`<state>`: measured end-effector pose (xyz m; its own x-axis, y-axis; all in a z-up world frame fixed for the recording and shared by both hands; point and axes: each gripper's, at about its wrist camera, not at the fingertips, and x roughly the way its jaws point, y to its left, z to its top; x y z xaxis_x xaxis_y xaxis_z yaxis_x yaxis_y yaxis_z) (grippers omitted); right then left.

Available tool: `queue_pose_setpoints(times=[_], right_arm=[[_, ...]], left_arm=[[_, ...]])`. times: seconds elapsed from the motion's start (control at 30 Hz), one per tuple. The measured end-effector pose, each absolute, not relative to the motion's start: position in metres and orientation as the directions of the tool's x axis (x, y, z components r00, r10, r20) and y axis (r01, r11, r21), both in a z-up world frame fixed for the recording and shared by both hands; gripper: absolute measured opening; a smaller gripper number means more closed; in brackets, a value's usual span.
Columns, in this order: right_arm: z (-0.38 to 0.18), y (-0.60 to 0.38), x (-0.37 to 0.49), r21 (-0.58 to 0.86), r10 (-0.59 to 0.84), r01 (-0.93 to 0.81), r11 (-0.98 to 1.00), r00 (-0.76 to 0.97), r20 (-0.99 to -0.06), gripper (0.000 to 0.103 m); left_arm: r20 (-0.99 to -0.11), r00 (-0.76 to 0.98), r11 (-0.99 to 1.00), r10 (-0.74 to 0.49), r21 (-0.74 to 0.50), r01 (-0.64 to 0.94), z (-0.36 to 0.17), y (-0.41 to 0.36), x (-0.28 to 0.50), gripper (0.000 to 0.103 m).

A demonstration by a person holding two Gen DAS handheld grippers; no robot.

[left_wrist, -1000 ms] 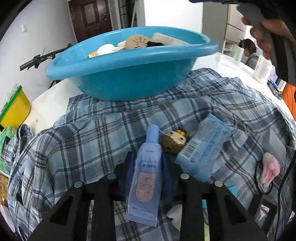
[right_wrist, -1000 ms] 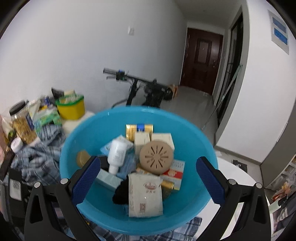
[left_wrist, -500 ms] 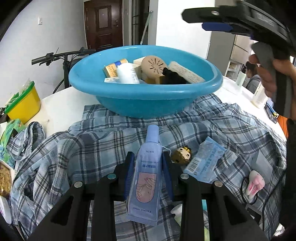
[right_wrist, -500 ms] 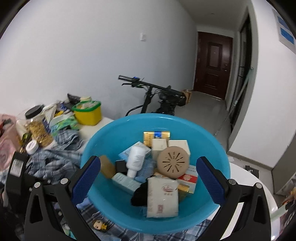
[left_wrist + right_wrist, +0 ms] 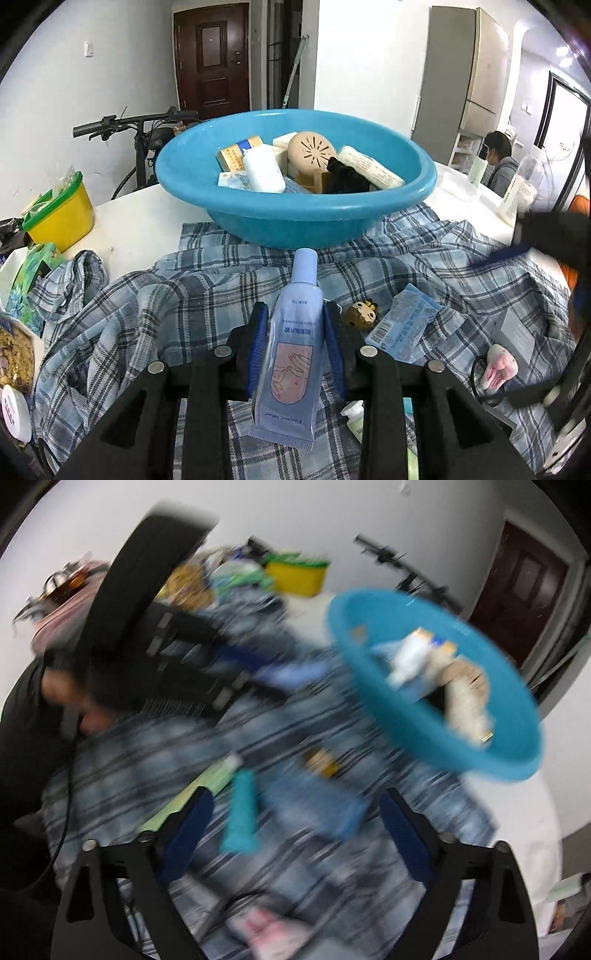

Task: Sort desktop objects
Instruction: 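Move the right tool onto the shirt and grasp the teal tube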

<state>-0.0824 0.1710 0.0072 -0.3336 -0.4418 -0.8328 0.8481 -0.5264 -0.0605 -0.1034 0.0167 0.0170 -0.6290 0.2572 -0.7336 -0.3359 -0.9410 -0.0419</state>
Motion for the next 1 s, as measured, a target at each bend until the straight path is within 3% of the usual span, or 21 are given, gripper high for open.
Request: queue_pose_setpoints(times=[0.07,0.13,0.2,0.47,0.53,0.67,1.0], right_arm=[[-0.008,0.169,-0.083,-0.031,-0.438,0.848,-0.529,-0.303,-0.846,0.066],[-0.020,0.167,-0.089,0.057,-0.466,0.846,-0.530,-0.235,-0.853,0.049],[-0.027,0.164,-0.089,0.089,-0.479,0.849,-0.520,-0.204,-0.853,0.042],[-0.039,0.144,-0.083,0.096,-0.468,0.861,-0.499,-0.175,-0.866,0.041],[-0.041,0.143,-0.085,0.106,-0.467,0.858,-0.503,-0.166,-0.869,0.028],[-0.045,0.140,-0.089,0.103,-0.457,0.855,-0.509,-0.167,-0.874,0.021],[-0.007,0.167,-0.090,0.037,-0.482,0.803,-0.595,-0.320,-0.816,0.020]], left_arm=[[-0.729,-0.633,-0.942,0.260,-0.047,-0.333,0.019,0.015,-0.102,0.033],[-0.730,-0.631,-0.942,0.263,-0.052,-0.332,0.019,0.014,-0.102,0.033],[-0.731,-0.631,-0.944,0.260,-0.053,-0.327,0.019,0.013,-0.102,0.033],[-0.731,-0.629,-0.943,0.263,-0.057,-0.328,0.019,0.012,-0.102,0.033],[-0.733,-0.628,-0.943,0.263,-0.057,-0.328,0.019,0.012,-0.102,0.033],[-0.737,-0.624,-0.944,0.260,-0.056,-0.326,0.018,0.012,-0.102,0.033],[-0.740,-0.622,-0.942,0.257,-0.049,-0.331,0.017,0.013,-0.102,0.033]])
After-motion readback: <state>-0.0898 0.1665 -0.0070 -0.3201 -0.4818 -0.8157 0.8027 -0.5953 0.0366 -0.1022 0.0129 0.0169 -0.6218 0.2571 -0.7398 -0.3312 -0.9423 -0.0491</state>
